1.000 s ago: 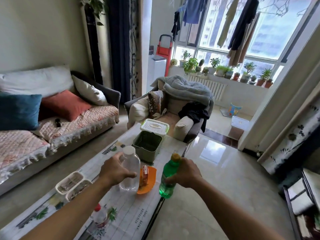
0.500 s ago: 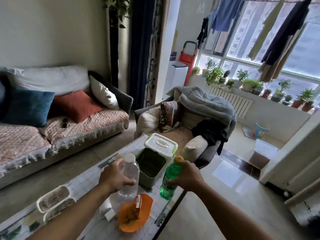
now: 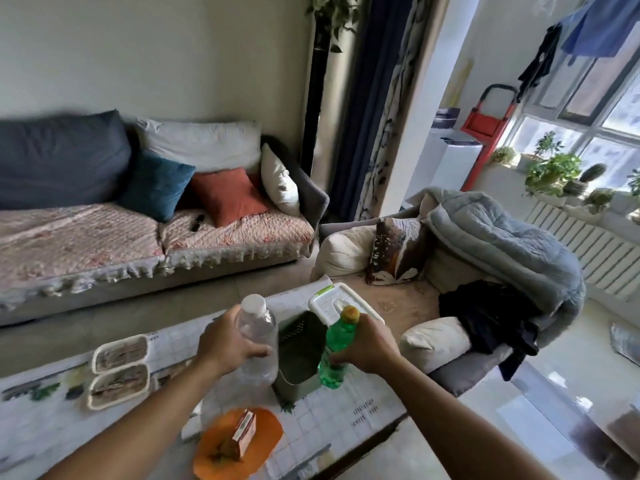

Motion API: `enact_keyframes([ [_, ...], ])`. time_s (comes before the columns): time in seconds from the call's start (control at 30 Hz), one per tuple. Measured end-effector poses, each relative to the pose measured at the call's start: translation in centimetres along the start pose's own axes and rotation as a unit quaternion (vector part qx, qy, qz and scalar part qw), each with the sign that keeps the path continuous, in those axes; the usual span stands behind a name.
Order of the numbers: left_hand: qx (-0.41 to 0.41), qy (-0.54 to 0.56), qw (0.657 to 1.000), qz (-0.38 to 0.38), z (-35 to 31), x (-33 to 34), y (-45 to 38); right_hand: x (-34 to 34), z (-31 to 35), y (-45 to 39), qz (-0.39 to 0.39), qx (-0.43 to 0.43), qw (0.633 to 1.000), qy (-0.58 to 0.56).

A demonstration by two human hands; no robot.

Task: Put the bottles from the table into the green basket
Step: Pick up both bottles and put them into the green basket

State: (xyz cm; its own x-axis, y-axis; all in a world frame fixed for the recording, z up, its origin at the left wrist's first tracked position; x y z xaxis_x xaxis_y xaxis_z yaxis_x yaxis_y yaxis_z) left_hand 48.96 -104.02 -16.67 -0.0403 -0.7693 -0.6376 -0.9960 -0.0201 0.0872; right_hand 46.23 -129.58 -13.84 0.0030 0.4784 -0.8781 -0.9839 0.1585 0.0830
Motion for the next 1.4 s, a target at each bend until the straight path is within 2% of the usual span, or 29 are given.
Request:
enact_keyframes([
  [0.4,-0.074,0.039,0.995,-0.049,-0.2,6.4,-9.1,3.6,-2.5,-13.5,0.095,-0.016,0.995,-0.015],
  [0.8,-0.166,0.057,0.983,-0.054,2.4,13.5,-15.6,9.0,-5.3,-23.6,0.181,-0.043,0.983,-0.005],
  [1.03,-0.218,0.070,0.969,-0.091,4.5,19.9,-18.6,14.6,-9.1,-28.2,0.209,-0.060,0.976,-0.005],
  [1.2,-0.223,0.063,0.966,-0.114,7.0,23.6,-20.4,19.1,-11.2,-30.9,0.251,-0.064,0.966,-0.015],
  [1.4,-0.224,0.027,0.966,-0.129,9.9,26.6,-21.8,24.3,-12.3,-32.7,0.257,-0.055,0.964,-0.038],
])
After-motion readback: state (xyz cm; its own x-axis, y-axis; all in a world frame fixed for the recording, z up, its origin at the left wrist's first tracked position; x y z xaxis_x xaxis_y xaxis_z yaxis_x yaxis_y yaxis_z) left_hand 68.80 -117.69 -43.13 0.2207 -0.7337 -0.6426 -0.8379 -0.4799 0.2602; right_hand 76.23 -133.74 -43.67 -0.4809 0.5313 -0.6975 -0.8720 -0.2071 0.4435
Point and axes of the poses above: each hand's wrist, its own y-axis away from the middle knuckle, its own x-axis out of the palm, z = x × y, the point moved 2 cm from there along -y, towards the middle knuckle, and after that the axes turned 3 degrees about -z, right-handed, at the moved point
